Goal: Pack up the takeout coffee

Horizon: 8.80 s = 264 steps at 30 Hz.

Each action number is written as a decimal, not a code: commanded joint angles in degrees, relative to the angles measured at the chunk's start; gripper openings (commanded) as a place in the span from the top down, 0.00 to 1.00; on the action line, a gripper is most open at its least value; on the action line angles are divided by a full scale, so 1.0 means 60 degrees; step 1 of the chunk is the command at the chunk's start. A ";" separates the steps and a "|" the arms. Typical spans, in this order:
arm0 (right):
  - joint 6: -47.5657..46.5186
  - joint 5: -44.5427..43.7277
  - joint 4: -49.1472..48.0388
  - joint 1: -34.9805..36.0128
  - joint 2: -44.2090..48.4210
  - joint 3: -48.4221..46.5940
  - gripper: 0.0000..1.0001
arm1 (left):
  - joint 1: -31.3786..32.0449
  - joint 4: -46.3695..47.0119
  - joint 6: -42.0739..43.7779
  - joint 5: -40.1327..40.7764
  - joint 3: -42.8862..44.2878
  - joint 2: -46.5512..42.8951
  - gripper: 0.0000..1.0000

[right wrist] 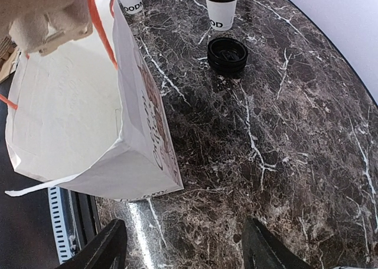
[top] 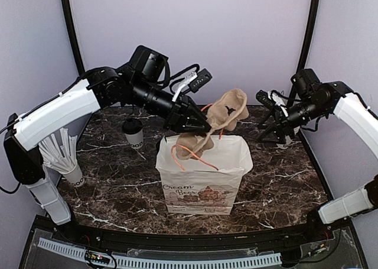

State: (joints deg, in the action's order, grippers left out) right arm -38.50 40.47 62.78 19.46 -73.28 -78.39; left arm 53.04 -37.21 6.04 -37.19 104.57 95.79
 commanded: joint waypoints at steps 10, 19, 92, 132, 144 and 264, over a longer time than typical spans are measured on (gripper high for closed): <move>0.0118 0.0246 -0.0559 -0.0095 0.0184 0.0455 0.32 | 0.0567 -0.1624 0.0636 0.1181 0.0430 0.0058 0.71; 0.0059 0.0306 -0.0608 -0.0102 0.0323 0.0733 0.32 | 0.0672 -0.2519 0.0810 0.1314 0.0310 0.0138 0.72; -0.0232 0.0800 -0.0826 -0.0103 0.0448 0.1778 0.32 | 0.1854 -0.4487 -0.0969 0.5171 0.0136 0.3628 0.74; -0.0190 0.0887 -0.0956 -0.0097 0.0612 0.2013 0.31 | 0.1839 -0.1499 -0.1346 0.5486 -0.2054 0.3638 0.62; -0.0175 0.0894 -0.1008 -0.0095 0.0717 0.2103 0.31 | 0.1868 -0.2208 -0.1307 0.6060 -0.1368 0.2957 0.43; 0.3473 0.0095 -0.3490 -0.2980 -0.0671 0.0551 0.34 | 0.4651 -0.0083 -0.0376 0.7896 -0.2127 -0.0717 1.00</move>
State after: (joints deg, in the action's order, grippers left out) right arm -17.47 39.66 43.27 1.50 -78.94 -75.85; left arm 80.58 -39.88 7.64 12.71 94.17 95.13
